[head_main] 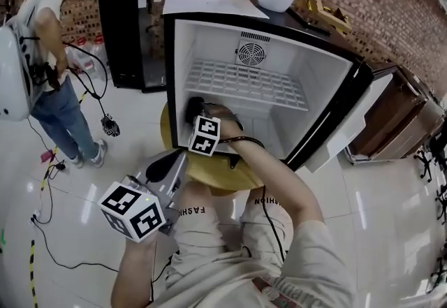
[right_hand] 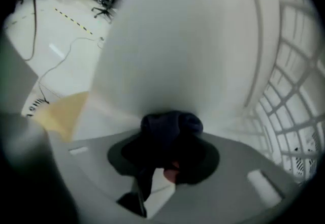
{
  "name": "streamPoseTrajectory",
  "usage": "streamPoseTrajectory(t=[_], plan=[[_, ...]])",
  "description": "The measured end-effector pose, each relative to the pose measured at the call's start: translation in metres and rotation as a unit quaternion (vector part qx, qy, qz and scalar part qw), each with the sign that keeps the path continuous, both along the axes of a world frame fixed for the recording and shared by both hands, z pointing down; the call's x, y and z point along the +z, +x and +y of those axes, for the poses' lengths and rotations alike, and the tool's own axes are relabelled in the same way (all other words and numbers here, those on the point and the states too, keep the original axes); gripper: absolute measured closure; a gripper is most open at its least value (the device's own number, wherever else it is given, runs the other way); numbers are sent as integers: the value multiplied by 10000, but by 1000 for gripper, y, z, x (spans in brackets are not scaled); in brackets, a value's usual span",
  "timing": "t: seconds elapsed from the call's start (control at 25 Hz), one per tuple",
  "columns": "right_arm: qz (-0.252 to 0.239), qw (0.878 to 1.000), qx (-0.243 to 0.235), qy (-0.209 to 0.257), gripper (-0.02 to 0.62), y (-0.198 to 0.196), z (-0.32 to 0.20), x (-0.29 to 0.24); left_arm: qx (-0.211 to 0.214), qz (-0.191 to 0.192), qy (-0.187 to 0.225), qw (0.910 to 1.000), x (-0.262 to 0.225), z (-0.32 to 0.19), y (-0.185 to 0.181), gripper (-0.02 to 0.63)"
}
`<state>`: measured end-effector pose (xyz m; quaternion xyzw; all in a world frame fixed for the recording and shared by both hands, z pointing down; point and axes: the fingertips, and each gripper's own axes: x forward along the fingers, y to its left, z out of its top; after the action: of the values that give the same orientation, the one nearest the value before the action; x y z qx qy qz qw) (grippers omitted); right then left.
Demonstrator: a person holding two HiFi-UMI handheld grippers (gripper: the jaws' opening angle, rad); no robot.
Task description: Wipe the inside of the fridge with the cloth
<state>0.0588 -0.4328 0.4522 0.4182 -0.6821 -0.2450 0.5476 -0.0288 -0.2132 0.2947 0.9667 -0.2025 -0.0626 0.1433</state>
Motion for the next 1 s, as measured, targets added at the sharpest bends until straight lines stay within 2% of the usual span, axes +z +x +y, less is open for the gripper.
streamPoseTrajectory(t=[0.12, 0.2, 0.24, 0.32, 0.4, 0.48, 0.56, 0.64, 0.72, 0.76, 0.8, 0.88, 0.92, 1.0], plan=[[-244, 9947, -932, -358, 468, -48, 78, 9, 10, 11, 13, 10000, 0, 0, 0, 604], [-889, 9839, -1420, -617, 468, -70, 124, 4, 29, -13, 20, 10000, 2, 1, 2, 604], [-1206, 9807, -1409, -626, 468, -68, 134, -3, 32, -30, 40, 10000, 2, 1, 3, 604], [-1443, 9851, -902, -250, 468, -40, 122, -17, 19, -48, 95, 9999, 0, 1, 1, 604], [-1194, 9923, -114, 305, 468, -2, 78, -25, -32, -20, 116, 9999, -4, -1, -4, 604], [-840, 9940, 434, 548, 466, 21, 28, -23, -74, -22, 108, 9999, -4, -3, -9, 604], [-865, 9932, 665, 396, 466, 23, -10, -14, -98, -40, 96, 9999, -3, -3, -11, 604], [-1151, 9890, 927, 32, 468, 26, -33, -3, -118, -67, 111, 9998, -3, -2, -10, 604], [-1378, 9811, 1345, -188, 472, 48, -40, 1, -129, -61, 111, 9998, -4, -1, -9, 604], [-1330, 9776, 1614, -222, 474, 68, -37, 2, -121, -56, 112, 9998, -5, 0, -8, 604], [-1095, 9750, 1922, -220, 476, 94, -31, 4, -105, -56, 119, 9999, -5, 1, -6, 604], [-233, 9649, 2609, -188, 477, 159, -8, 11, -56, -77, 164, 9998, -6, 3, -3, 604], [211, 9547, 2961, -215, 477, 191, 7, 14, -27, -96, 191, 9998, -5, 4, -1, 604], [979, 9240, 3668, -462, 480, 244, 39, 17, 18, -130, 224, 9997, -5, 4, 1, 604]])
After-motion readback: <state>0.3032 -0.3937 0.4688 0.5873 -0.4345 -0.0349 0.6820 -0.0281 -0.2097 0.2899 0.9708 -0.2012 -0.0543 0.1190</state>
